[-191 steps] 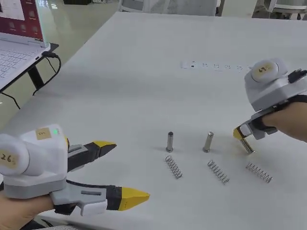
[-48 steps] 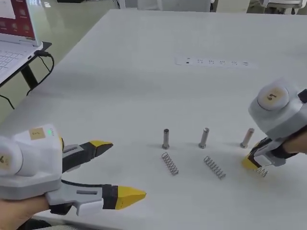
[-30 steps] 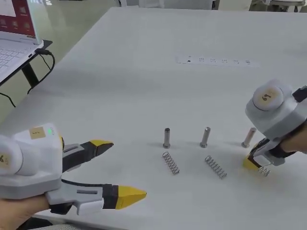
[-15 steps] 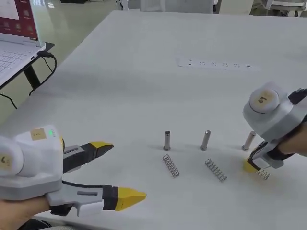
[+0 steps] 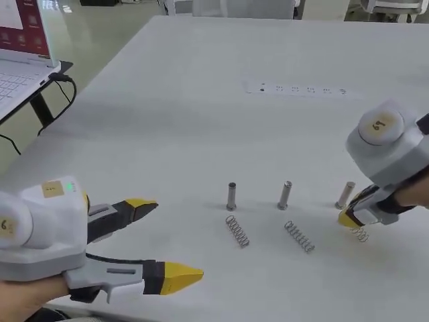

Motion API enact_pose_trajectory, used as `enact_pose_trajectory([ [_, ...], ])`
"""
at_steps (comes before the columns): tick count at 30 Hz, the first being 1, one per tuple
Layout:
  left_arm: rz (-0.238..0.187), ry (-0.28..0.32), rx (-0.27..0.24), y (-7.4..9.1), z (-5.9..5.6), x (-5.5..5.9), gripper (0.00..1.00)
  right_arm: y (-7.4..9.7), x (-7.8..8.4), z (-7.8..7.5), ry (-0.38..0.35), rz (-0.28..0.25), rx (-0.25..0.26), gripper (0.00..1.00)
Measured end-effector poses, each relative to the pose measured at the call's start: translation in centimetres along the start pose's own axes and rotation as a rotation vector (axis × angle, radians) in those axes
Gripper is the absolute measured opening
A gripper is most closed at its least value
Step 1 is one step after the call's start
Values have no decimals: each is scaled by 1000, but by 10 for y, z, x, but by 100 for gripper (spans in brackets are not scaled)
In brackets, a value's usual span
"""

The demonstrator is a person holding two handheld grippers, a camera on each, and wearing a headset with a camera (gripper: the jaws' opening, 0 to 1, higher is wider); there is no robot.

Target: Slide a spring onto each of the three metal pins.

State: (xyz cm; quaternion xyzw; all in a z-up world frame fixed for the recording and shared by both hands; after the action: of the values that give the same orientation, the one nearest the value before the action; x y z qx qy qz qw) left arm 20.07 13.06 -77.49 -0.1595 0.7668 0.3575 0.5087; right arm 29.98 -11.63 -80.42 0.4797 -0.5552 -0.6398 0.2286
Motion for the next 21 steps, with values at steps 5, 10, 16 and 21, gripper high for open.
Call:
enact_pose_trajectory([
  [5, 0, -3, 2, 0, 0, 0, 80, 5, -2, 0, 3, -17, 8, 8],
  [10, 1, -5, 4, 0, 0, 0, 80, 11, -5, -1, -8, -51, 13, 8],
  [16, 7, -9, 8, 0, -1, 0, 80, 14, -7, -4, -20, -91, 20, 8],
  [21, 7, -10, 9, 0, -1, 0, 80, 11, -7, -3, -19, -95, 22, 8],
])
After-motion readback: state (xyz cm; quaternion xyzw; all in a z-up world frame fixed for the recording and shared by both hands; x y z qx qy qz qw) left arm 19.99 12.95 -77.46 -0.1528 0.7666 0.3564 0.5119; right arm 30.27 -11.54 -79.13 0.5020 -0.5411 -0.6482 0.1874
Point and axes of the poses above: the centre of the closed fingertips' face, and the gripper's own axes: y roughly backward along the fingers, z roughly to its left, x roughly out of its underside, the point moved 3 cm from there along y, roughly backward along the fingers, and after that the axes turned 4 degrees about y, right-handed, at the moved point
